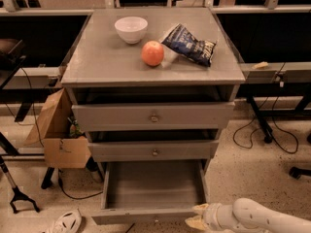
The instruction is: Close bottom drawer
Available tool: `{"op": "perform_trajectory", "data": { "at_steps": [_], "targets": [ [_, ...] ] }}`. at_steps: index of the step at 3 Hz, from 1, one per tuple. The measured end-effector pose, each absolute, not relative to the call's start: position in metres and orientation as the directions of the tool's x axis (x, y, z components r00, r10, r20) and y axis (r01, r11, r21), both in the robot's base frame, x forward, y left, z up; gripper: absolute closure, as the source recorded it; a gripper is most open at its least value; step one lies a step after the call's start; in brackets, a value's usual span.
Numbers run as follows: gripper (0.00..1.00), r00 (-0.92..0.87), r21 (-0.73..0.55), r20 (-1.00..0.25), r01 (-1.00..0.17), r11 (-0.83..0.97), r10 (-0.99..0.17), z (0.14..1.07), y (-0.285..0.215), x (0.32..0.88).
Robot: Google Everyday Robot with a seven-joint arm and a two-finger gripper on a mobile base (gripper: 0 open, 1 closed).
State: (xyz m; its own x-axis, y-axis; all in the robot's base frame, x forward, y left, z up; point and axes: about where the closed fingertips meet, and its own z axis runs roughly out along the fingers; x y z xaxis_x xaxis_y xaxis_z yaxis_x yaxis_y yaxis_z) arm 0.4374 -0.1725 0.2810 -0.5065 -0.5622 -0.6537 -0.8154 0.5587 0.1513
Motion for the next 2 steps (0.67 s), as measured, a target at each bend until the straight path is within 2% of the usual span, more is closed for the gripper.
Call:
{"op": "perform_trajectory", "data": {
  "at_steps": [2],
  "targets": [
    [0.95,-0.548,0.213,-0.638,-0.801,0.560,-0.541,0.230,-0.174,0.456]
  ]
}}
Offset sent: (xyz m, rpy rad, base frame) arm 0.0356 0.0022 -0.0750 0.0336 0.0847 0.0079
